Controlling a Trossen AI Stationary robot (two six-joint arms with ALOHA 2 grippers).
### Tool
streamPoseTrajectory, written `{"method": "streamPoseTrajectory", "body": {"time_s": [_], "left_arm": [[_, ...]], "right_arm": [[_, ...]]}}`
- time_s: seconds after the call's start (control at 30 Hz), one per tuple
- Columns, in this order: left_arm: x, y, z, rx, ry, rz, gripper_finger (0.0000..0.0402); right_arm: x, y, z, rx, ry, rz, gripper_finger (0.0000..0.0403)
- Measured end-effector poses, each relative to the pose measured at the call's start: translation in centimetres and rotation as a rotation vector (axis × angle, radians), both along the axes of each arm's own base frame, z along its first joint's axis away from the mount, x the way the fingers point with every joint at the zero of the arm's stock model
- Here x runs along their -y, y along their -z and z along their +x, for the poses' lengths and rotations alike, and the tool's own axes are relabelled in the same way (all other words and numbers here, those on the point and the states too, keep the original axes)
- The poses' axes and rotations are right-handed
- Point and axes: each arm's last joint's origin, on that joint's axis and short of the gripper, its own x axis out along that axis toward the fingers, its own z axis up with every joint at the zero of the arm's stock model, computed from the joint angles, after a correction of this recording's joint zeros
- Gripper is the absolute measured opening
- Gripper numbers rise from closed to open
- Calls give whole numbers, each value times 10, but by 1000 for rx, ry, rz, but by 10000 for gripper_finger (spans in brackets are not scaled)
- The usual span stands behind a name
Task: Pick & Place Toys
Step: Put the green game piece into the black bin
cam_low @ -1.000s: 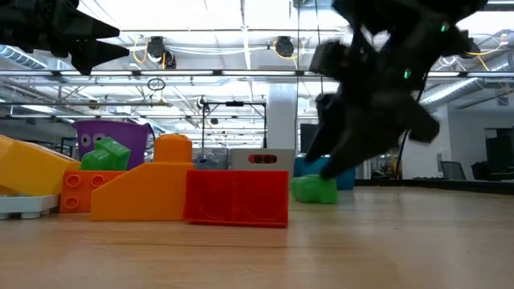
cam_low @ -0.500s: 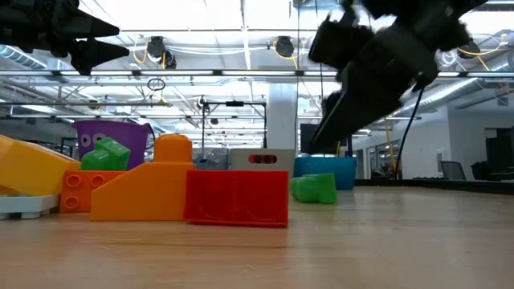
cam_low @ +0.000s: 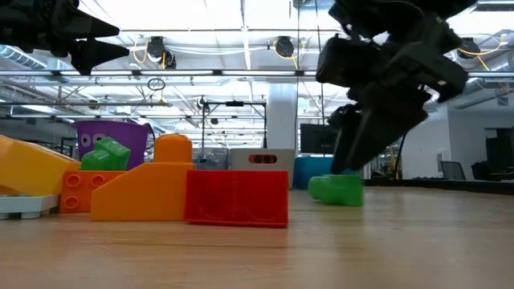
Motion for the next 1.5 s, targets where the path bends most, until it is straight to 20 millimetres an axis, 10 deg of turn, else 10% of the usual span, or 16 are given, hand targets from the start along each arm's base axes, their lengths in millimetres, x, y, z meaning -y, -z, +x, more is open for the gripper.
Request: {"method": "streamPoseTrajectory", "body": {"time_s": [0.37,0.7,1.07,1.5], "left_arm": [[0,0,0,2,0,-9,274],[0,0,0,4,0,-20,273],[0,0,0,4,-1,-20,273],[0,0,0,4,-1,-17,274]], "right_arm": [[-7,-6,-29,-75,45,-477,175],[2,-9,-19,2,436,-168,207],[20,10,-10,5,487,-128,288],[14,9,-6,28,241,-181,271]]}}
